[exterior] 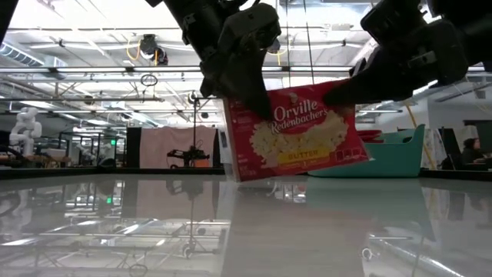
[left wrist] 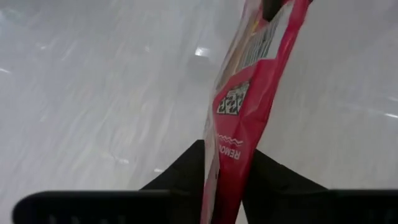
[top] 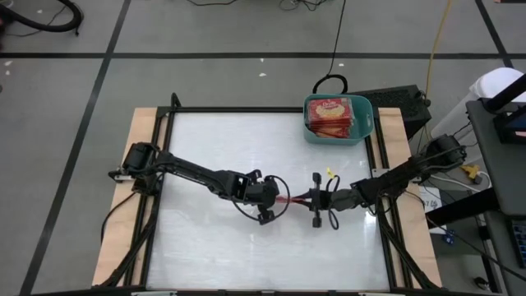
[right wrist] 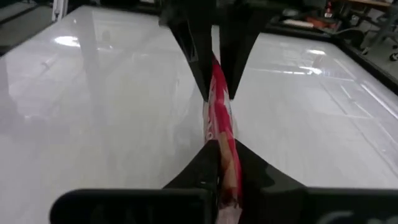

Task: Sort popcorn bags into baskets
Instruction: Put the red popcorn bag into the green bin

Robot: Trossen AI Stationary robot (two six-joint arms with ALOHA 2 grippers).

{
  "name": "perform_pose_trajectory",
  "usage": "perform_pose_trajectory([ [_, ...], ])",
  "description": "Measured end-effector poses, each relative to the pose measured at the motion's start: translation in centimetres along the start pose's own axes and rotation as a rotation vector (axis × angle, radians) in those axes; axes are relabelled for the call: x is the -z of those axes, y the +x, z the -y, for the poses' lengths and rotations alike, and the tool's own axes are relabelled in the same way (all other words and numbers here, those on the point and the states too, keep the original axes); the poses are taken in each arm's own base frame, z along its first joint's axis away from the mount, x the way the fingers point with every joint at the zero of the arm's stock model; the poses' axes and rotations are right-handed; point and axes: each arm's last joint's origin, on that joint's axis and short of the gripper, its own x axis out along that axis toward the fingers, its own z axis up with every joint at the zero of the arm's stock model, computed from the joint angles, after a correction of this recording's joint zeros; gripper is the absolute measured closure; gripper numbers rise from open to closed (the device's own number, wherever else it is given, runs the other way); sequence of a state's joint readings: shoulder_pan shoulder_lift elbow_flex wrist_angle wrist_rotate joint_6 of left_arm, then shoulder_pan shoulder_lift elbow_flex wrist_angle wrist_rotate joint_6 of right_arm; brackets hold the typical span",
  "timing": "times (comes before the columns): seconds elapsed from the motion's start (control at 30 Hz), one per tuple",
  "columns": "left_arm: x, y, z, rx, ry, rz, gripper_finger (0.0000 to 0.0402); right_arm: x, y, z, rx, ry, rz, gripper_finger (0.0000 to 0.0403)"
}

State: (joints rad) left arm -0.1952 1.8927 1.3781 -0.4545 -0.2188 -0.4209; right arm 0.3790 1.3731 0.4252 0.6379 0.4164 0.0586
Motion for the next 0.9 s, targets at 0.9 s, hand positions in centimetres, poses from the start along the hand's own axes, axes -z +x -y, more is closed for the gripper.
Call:
perform_pose_trajectory([
  [0.9,1.3,2.6,-2.3,-0.107,-0.117,0.222,0.0204,0.1,-7.6,3.6,0.064,-0.059,-0.291,0.0395],
])
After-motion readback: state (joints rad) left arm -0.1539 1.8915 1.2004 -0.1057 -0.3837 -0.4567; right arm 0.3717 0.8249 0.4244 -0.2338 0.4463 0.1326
